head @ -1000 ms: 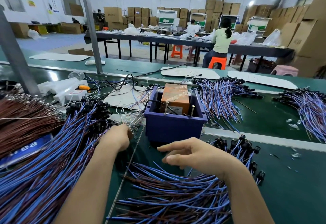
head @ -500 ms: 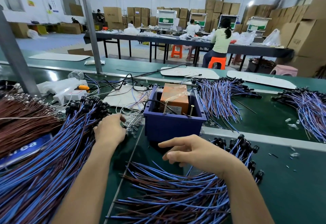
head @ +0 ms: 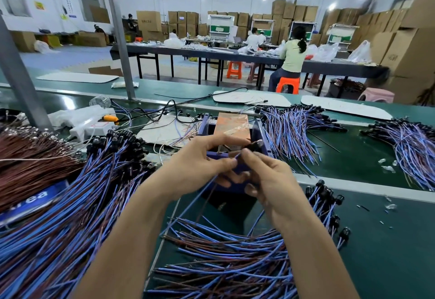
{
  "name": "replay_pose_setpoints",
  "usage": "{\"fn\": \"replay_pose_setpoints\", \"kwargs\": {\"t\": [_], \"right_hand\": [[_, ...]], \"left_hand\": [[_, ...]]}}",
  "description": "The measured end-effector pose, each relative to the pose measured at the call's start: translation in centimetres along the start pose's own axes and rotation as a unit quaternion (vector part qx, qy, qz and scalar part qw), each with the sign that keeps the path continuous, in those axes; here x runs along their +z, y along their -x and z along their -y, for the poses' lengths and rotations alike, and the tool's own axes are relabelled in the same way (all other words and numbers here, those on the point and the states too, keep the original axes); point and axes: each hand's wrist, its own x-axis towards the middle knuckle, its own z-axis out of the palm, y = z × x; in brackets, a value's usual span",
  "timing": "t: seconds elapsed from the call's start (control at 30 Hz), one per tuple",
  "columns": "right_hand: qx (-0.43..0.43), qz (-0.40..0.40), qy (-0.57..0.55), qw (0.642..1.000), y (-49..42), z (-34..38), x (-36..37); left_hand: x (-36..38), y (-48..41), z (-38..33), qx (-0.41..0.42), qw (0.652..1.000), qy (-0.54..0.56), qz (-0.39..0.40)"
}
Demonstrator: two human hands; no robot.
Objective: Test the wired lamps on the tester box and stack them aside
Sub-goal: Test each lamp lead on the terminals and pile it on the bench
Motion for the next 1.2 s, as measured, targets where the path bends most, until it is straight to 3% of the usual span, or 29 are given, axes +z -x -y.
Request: {"fn": "replay_pose_setpoints", "kwargs": {"t": [0.13,0.2,0.23,0.3,0.37,0.43,0.67,0.8,0.87,0.93,1.0,1.03,1.1,1.2], "right_hand": [[0.003,-0.079,-0.143,0.987,-0.3,1.3,-1.6],[-0.02,-0.126,-0.151,0.98,-0.4,1.6,-3.5],[-0.031,-0.15,-0.121,0.981,-0.4,1.7,-4.5],[-0.039,-0.217,0.066,0.973,-0.5,1.3,-6.9],[-0.036,-0.273,0.292,0.916,-0.7,0.8,-9.0],[-0.012,-0.303,0.403,0.863,-0.6,0.4,-10.3],[0.114,-0.24,0.52,0.812,-1.1,-0.5,-10.4],[0.139,-0.2,0.567,0.787,-1.3,-0.3,-8.9],[0.099,-0.205,0.552,0.802,-0.8,0.4,-7.8],[0.006,-0.184,0.491,0.851,-0.2,1.3,-6.3],[-0.059,-0.082,0.373,0.922,0.6,2.1,-4.1],[-0.073,-0.019,0.33,0.941,1.0,2.1,-2.9],[-0.112,0.05,0.319,0.94,1.0,1.4,-1.0],[-0.14,0.027,0.322,0.936,0.3,0.1,0.2]], "left_hand": [[0.0,-0.3,0.7,0.0,0.999,-0.046,0.028],[-0.7,-0.3,1.2,-0.027,0.996,-0.076,0.029],[-1.3,-0.3,1.5,-0.042,0.993,-0.099,0.04],[-2.4,0.0,2.0,-0.082,0.984,-0.145,0.07],[-3.4,0.3,2.5,-0.118,0.973,-0.181,0.08],[-4.5,0.5,2.9,-0.14,0.965,-0.211,0.064],[-4.7,0.6,2.5,-0.125,0.985,-0.116,0.009],[-3.5,0.4,1.9,-0.118,0.989,-0.093,0.01],[-3.1,0.3,1.6,-0.111,0.99,-0.085,0.011],[-2.7,0.1,1.4,-0.104,0.992,-0.071,0.014],[-2.4,0.0,1.2,-0.1,0.994,-0.041,0.009],[-2.3,-0.1,1.2,-0.099,0.995,-0.022,-0.001],[-2.2,-0.1,1.2,-0.102,0.994,0.016,-0.029],[-2.3,-0.3,1.3,-0.124,0.986,0.078,-0.075]]}}
